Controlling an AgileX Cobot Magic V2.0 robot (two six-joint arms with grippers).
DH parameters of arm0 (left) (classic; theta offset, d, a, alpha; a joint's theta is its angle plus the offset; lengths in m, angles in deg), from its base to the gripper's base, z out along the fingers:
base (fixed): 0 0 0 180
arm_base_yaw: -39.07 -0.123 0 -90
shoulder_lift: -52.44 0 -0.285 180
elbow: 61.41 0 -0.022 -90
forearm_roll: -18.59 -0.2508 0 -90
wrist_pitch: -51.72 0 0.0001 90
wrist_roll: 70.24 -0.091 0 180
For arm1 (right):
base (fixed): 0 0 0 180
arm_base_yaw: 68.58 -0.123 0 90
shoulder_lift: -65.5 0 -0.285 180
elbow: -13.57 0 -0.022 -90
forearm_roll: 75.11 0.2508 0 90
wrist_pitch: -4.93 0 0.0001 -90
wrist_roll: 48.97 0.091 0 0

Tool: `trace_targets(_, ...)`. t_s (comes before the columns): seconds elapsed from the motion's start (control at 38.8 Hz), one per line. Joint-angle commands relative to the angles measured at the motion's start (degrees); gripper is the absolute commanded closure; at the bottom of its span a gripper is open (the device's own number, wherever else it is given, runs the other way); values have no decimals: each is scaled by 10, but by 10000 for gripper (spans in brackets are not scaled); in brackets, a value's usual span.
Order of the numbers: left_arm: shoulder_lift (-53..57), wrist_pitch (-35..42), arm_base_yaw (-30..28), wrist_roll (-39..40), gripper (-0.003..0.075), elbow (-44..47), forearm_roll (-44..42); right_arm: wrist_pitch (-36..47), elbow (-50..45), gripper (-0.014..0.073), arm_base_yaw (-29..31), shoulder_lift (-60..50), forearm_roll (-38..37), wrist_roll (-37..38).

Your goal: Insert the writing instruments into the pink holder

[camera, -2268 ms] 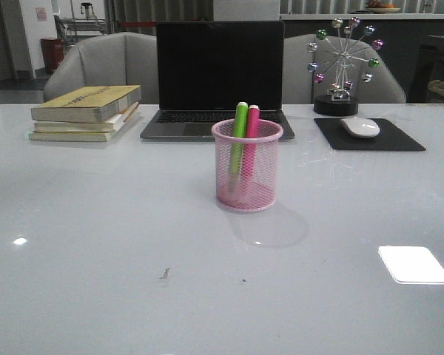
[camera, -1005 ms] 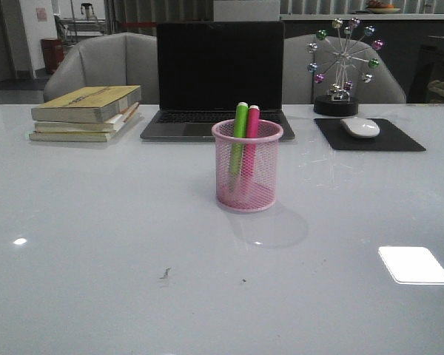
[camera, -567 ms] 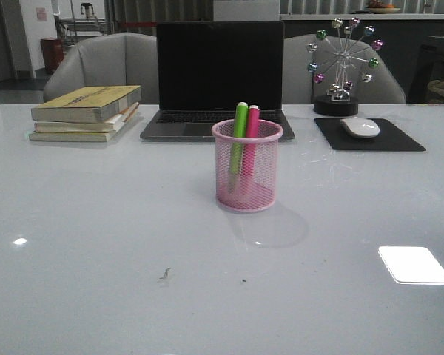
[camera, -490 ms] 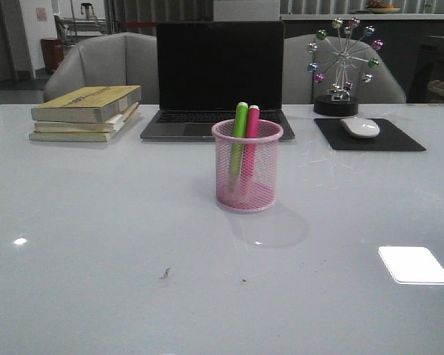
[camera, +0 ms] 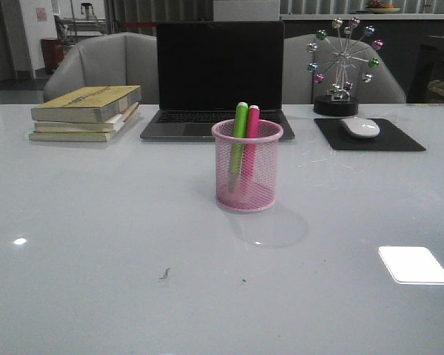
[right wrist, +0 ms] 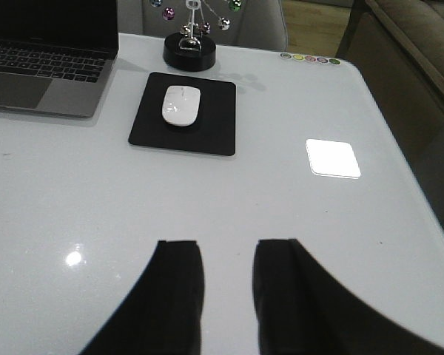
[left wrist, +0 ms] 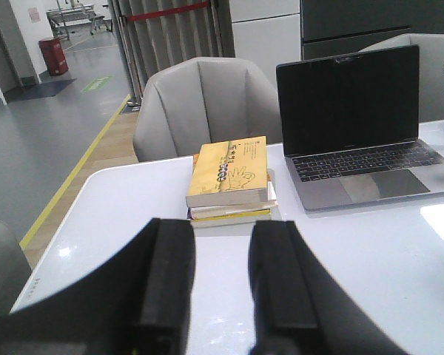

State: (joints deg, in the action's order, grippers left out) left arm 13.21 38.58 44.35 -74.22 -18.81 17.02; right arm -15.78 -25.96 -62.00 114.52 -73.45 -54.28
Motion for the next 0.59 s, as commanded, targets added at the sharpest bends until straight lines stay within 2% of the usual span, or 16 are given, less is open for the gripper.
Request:
trace_targets(0.0, 1, 42, -2, 5, 442, -17, 0, 50, 16, 274, 3, -2, -4, -2)
trace_targets(0.1, 1, 42, -2, 5, 442, -17, 0, 48, 16, 327, 3, -2, -4, -2)
trace_targets(0.26, 1, 42, -2, 5, 442, -17, 0, 48, 16, 550, 3, -2, 0, -2)
trace_targets(0.39, 1, 42, -2, 5, 442, -17, 0, 46, 16, 536, 3, -3, 22, -2)
trace_targets(0.57, 1, 42, -2, 5, 442, -17, 0, 22, 16, 536, 2, -5, 98, -2)
